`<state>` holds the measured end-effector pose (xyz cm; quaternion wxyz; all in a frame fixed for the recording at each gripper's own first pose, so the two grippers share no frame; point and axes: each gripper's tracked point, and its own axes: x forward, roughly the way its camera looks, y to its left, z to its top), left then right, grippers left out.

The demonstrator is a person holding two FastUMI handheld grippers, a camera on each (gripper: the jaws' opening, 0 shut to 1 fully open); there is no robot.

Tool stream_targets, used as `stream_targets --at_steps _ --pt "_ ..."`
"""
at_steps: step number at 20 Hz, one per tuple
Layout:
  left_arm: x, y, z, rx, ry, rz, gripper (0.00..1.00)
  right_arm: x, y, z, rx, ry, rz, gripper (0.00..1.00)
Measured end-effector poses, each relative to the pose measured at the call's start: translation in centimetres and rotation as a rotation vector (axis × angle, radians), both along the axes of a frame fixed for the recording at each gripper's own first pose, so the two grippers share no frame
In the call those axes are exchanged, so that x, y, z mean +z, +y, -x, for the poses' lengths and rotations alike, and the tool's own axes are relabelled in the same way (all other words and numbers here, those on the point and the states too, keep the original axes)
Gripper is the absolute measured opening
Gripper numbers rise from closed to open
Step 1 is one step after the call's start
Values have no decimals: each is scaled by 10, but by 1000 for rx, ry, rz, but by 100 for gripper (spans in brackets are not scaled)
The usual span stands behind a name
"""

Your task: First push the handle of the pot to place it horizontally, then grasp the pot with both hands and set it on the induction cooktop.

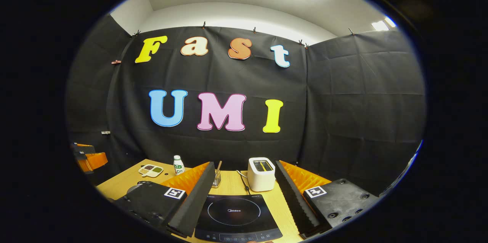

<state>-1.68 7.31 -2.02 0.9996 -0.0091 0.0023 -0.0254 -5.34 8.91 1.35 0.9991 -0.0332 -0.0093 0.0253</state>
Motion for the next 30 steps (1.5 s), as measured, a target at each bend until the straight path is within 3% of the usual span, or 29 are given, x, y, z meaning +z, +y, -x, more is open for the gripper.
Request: stream_targets --at_steps 14,16,20,21,25,28,30 --pt "-22 -19 -34 19 109 40 95 -20 -14 -39 42 43 -29 98" --pt "-37 -26 -36 -11 166 65 88 -24 -18 -47 51 51 -43 98" --pt "-60 -22 -40 -4 244 67 54 -45 -19 -55 78 105 -82 98" --pt "-71 -23 -41 -3 272 53 49 -52 -16 -54 95 123 -91 98" --pt "-117 -38 -32 -38 401 59 24 -63 -14 -61 140 126 -18 98" --pt "-153 -43 -25 -29 492 -3 11 -67 -17 -68 156 130 -40 98" --pt "-179 -57 -17 -76 547 -28 5 -72 -22 -75 155 143 -48 98"
